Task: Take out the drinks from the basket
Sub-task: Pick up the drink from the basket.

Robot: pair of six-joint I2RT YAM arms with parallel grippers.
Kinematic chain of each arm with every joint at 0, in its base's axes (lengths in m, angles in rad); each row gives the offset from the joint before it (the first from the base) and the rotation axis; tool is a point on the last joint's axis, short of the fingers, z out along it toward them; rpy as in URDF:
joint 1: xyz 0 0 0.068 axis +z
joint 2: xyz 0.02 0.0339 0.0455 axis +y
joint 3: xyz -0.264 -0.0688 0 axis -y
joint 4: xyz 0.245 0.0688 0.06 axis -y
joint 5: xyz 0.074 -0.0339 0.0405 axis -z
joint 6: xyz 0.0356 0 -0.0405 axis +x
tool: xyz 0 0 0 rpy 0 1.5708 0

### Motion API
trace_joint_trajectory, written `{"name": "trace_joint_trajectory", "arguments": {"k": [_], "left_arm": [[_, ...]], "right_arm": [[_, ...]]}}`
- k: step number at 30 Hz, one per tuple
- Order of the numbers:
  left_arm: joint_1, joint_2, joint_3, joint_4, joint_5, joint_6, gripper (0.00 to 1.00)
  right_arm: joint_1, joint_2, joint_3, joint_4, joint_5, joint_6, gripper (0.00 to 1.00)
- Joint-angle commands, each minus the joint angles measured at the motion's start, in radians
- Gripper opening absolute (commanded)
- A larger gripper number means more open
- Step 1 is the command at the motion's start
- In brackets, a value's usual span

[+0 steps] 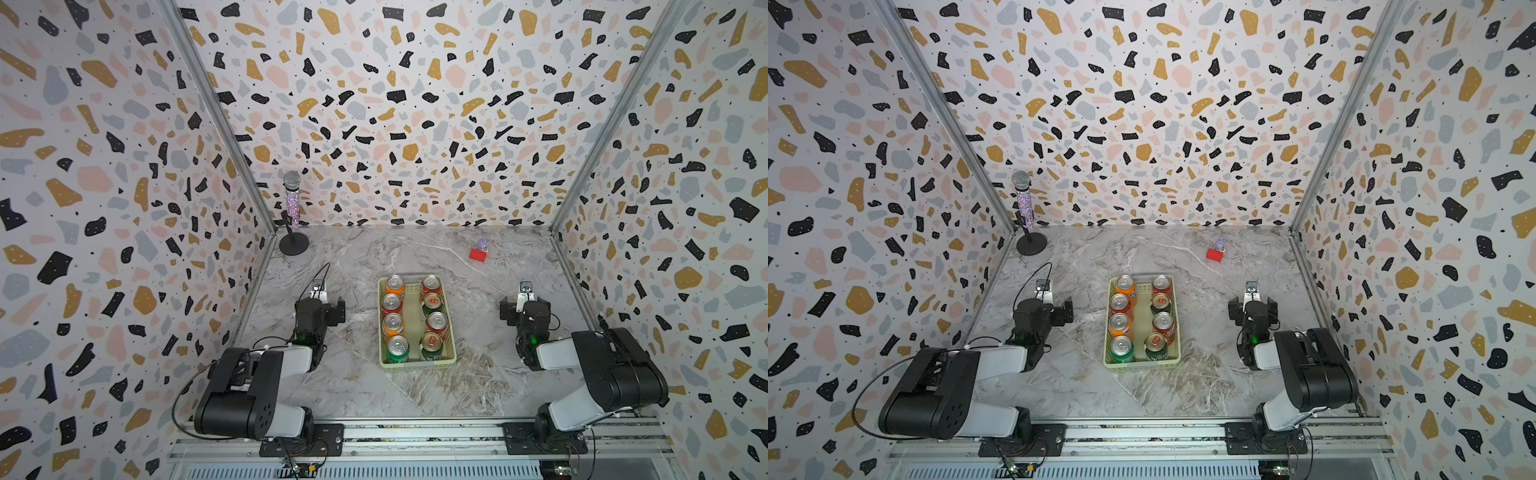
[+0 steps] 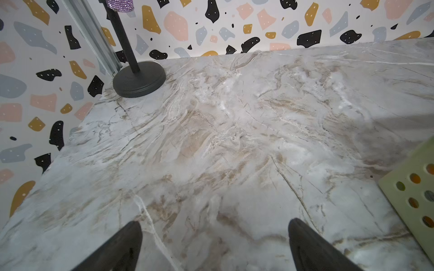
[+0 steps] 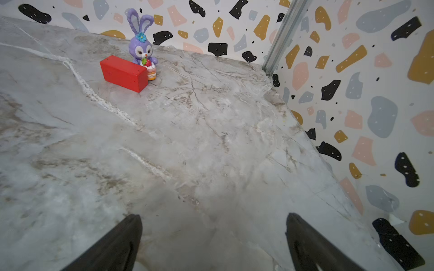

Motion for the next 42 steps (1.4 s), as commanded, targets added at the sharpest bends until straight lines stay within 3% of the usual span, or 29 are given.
{"name": "trace_joint_trajectory", "arguments": {"k": [1, 28, 35, 40, 42], "left_arm": [[0.004, -0.005, 0.01, 0.022, 0.014, 0.007, 1.0], [0.004, -0.014, 0.016, 0.018, 0.0, 0.002, 1.0], [0.004, -0.148, 0.234, -0.466, -0.189, -0.104, 1.0], [0.004, -0.261, 0.302, -0.663, -0.276, -0.322, 1.0], [0.004, -0.295, 0.358, -0.782, -0.274, -0.395, 1.0]], "right_arm": [[-0.003, -0.023, 0.019, -0.016, 0.015, 0.012, 1.0], [-0.005, -0.024, 0.023, -0.026, 0.016, 0.019, 1.0], [-0.006, -0.05, 0.031, -0.064, 0.053, 0.032, 1.0], [-0.006, -0.073, 0.01, -0.038, 0.038, 0.023, 1.0], [0.0, -0.119, 0.026, -0.112, 0.072, 0.025, 1.0]]}}
